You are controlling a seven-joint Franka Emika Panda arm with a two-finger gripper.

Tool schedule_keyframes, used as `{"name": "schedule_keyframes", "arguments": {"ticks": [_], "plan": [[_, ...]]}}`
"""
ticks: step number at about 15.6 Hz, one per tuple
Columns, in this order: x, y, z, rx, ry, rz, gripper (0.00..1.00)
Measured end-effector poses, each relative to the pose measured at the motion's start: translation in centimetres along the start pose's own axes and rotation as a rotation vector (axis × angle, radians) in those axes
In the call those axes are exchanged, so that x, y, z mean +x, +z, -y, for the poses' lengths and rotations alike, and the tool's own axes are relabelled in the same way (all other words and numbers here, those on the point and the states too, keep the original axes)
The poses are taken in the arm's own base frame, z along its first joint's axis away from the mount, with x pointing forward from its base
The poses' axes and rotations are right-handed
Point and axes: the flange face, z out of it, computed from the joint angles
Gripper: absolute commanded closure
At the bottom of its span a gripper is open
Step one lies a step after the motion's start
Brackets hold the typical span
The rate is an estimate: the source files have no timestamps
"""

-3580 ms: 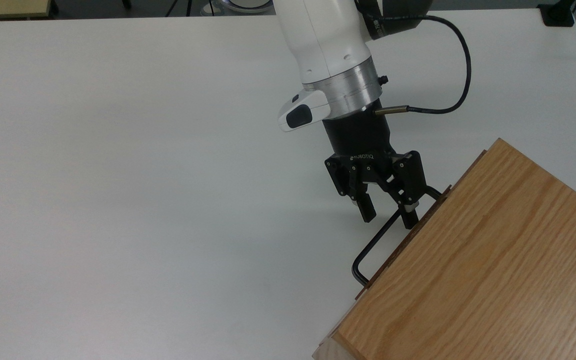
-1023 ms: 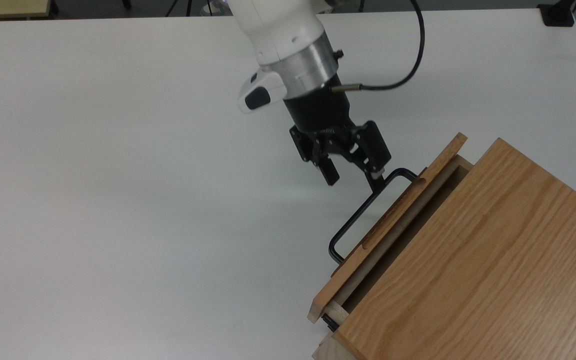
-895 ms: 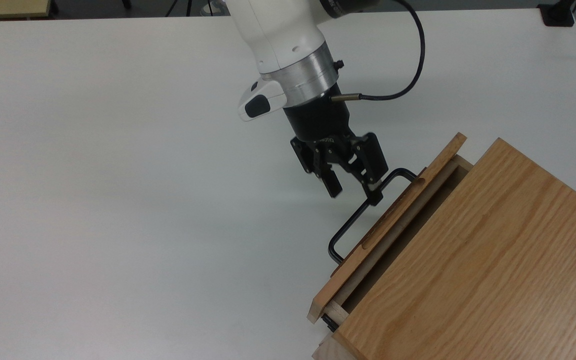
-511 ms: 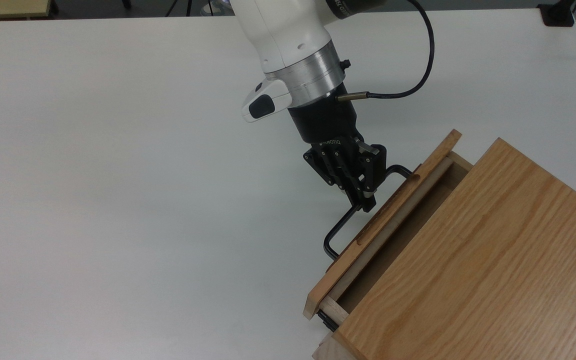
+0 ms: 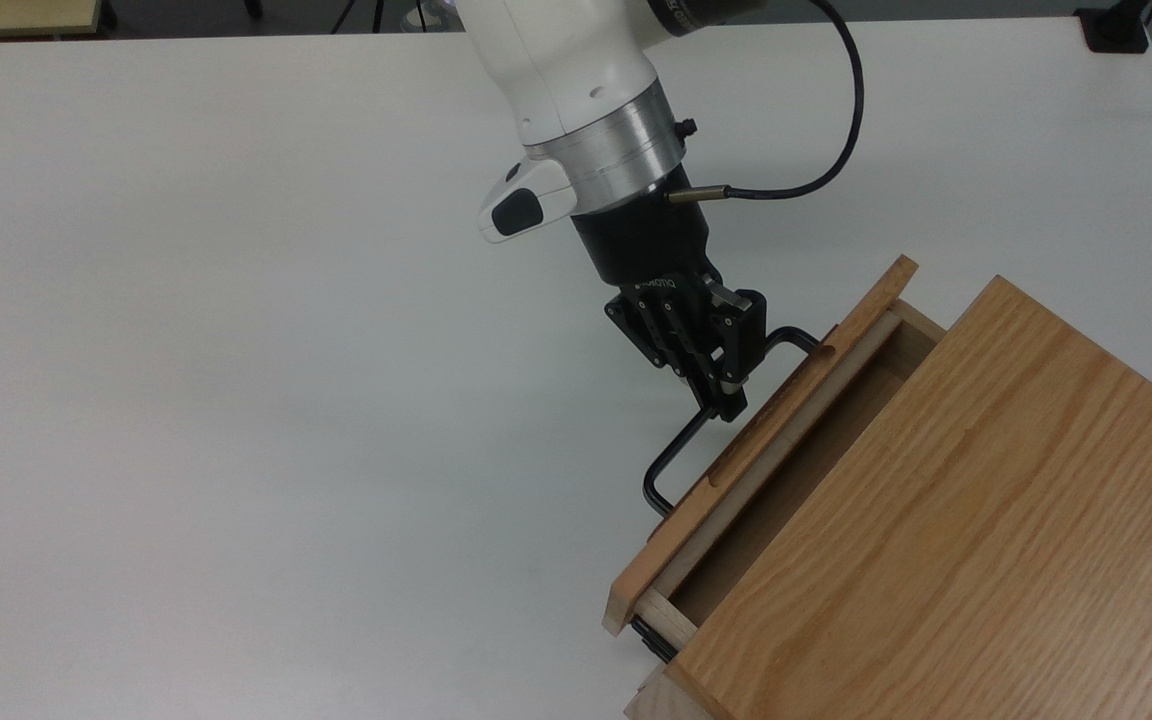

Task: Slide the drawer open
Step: 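Pull the handle away from the cabinet, sliding the drawer fully out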

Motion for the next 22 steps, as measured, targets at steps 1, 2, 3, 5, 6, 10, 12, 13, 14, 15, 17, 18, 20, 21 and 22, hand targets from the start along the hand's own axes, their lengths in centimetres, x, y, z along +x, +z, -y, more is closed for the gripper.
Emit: {"name": "schedule_keyframes", "arguments": {"ticks": [1,2,3,5,6,10,12,13,14,15,17,18,20,21,22], "plan": [[0.2,-0.3,-0.2,-0.009,0.003,0.013,1.0],[0.5,-0.8,-0.4,-0.022,0.007,0.029,1.0],[0.9,-1.3,-0.7,-0.037,0.012,0.047,1.0],[1.6,-2.3,-1.4,-0.061,0.022,0.076,1.0],[1.8,-2.8,-1.7,-0.069,0.023,0.085,1.0],[2.3,-4.4,-3.0,-0.103,0.018,0.126,1.0],[2.9,-5.5,-3.8,-0.119,0.021,0.142,1.0],[3.1,-6.0,-4.2,-0.124,0.018,0.147,1.0],[3.2,-6.4,-4.5,-0.128,0.014,0.149,1.0],[3.2,-6.7,-4.8,-0.131,0.008,0.15,1.0],[3.2,-7.4,-5.6,-0.144,-0.001,0.168,1.0],[3.4,-7.9,-6.0,-0.153,-0.003,0.183,1.0],[4.2,-9.2,-7.0,-0.169,-0.003,0.208,1.0],[4.5,-9.8,-7.4,-0.173,-0.004,0.219,1.0],[4.8,-10.3,-7.8,-0.176,-0.004,0.23,1.0]]}}
